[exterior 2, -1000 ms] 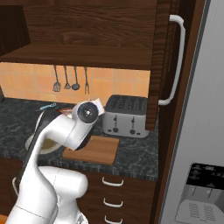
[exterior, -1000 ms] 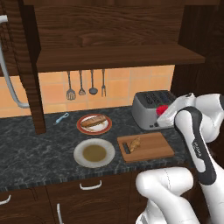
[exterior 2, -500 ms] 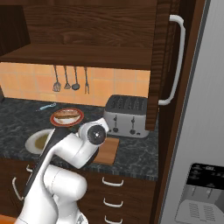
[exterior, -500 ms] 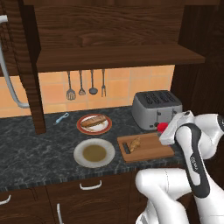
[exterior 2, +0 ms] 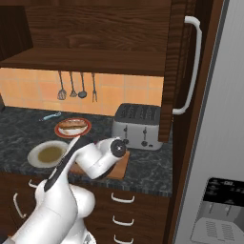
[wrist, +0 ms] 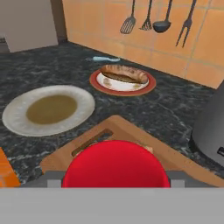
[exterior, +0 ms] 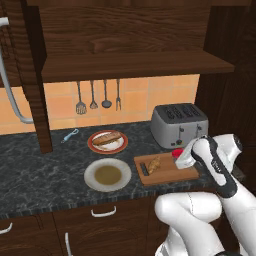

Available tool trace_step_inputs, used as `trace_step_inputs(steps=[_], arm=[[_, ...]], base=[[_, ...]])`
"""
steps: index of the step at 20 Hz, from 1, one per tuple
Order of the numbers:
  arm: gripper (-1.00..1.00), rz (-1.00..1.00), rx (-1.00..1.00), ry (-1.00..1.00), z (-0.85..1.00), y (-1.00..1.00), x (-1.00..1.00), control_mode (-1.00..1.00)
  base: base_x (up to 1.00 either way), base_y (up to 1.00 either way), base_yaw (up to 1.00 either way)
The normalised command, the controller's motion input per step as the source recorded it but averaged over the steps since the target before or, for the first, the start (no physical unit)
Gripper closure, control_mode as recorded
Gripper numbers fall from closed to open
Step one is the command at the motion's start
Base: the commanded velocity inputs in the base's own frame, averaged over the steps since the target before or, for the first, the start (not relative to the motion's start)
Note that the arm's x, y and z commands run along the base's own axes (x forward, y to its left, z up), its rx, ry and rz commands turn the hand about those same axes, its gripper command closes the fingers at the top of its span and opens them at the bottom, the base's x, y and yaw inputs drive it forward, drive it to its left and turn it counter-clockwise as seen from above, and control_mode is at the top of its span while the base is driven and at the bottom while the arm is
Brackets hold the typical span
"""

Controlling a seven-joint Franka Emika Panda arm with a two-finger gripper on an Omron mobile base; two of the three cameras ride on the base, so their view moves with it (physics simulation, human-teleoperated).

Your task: From the different types of pastries on the counter, select a croissant and place it on the cutting board. Then retrieve a jar of jam from the cabinet and place it alongside the croissant on the cutting board.

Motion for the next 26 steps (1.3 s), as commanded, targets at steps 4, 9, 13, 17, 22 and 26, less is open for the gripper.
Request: trace_step_inputs(steps=[4,9,13,17,22,26], arm=[[1.00,0.25,0.13,0.21,-0.30,-0.05,0.53,-1.00],[1.00,0.33,0.22,0.11,-0.26,-0.07,0.63,-1.00],[1.00,0.05,0.05,0.03,-0.03,0.00,0.10,-1.00],[1.00,0.00,-0.12,0.15,-0.33,-0.14,0.00,-1.00],[1.00,0.00,0.00,-0.05,-0.15,0.00,0.03,-1.00],[-1.00,0.00,0.00,-0.14,-0.41,0.05,0.02,-1.00]], base=[[0.00,0.00,0.00],[0.00,0.00,0.00],[0.00,0.00,0.00],[0.00,0.00,0.00],[0.00,0.00,0.00],[0.00,0.00,0.00]])
